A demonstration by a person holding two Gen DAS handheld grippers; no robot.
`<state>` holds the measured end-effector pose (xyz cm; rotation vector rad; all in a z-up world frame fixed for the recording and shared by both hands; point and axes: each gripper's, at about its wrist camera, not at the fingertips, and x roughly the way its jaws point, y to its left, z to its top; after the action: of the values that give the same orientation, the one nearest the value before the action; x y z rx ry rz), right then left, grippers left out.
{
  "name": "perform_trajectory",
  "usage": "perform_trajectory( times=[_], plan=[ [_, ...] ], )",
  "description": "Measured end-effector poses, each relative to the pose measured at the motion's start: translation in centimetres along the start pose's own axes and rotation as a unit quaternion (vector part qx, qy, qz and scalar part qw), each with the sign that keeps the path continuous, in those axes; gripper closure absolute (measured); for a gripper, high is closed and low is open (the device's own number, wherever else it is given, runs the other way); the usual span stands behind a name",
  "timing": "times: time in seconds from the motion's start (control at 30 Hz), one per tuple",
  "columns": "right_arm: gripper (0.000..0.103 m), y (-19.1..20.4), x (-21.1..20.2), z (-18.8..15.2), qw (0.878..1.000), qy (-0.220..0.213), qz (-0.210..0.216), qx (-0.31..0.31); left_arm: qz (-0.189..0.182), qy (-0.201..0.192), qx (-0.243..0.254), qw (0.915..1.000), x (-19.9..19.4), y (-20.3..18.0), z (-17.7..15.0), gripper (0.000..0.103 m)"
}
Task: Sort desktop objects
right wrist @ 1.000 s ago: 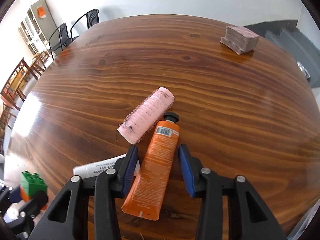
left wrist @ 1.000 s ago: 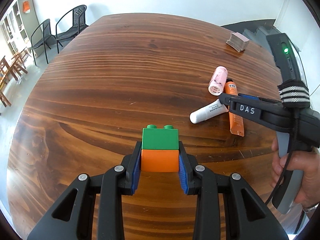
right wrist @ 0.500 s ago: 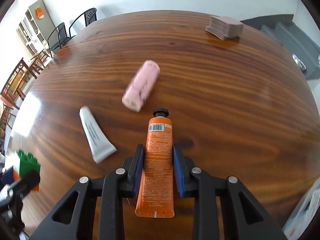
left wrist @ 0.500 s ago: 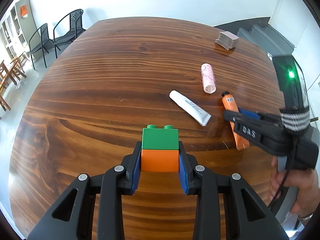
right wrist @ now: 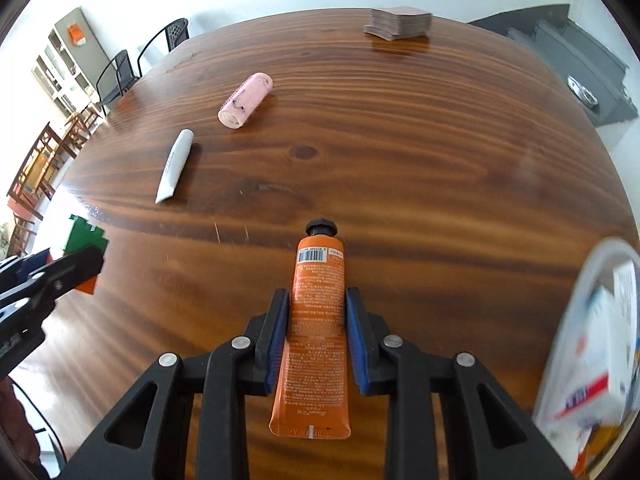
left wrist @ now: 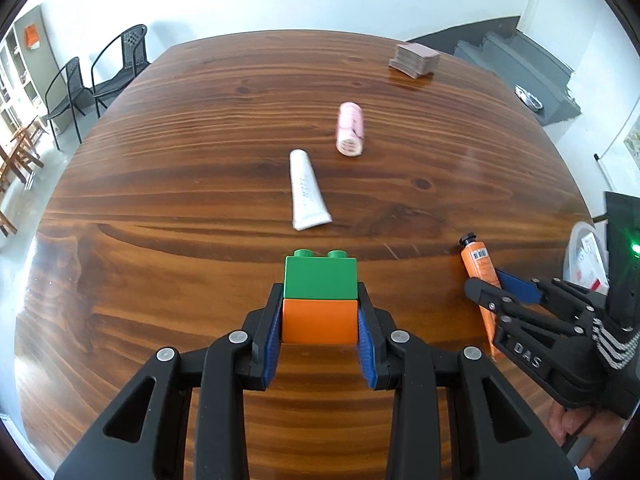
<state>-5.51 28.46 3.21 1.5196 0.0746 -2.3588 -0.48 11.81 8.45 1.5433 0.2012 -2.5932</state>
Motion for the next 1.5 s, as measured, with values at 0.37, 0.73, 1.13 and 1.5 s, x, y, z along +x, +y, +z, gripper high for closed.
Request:
perform_trajectory(
  times=[0.37,0.73,1.13,1.5],
  plan=[
    [0.072,-3.9,-4.3,-4.1,0.999,-0.016,0.020,0.031,-0.024,0.012,0.015,0.9995,-0.4,-4.8,-1.3,0.068],
    [0.072,-7.4,-9.2,-5.0,0.996,-0.063,0.032,0.057,-0.038,0.009,0.058,0.9976,-1.3,-10.8,-2.1,0.068],
    [0.072,-15.6,-14.1,-7.5,0.986,-0.105,-0.009,0.132,-0.072,0.002,0.107,0.9917,-2.2,-18.1,-1.9,0.068],
    [0.072,-22.3,-15.8,-10.5,0.972,-0.113,-0.037,0.205,-0.111,0.006,0.148,0.9827,-2.1,-25.4,-2.2,0.068]
  ],
)
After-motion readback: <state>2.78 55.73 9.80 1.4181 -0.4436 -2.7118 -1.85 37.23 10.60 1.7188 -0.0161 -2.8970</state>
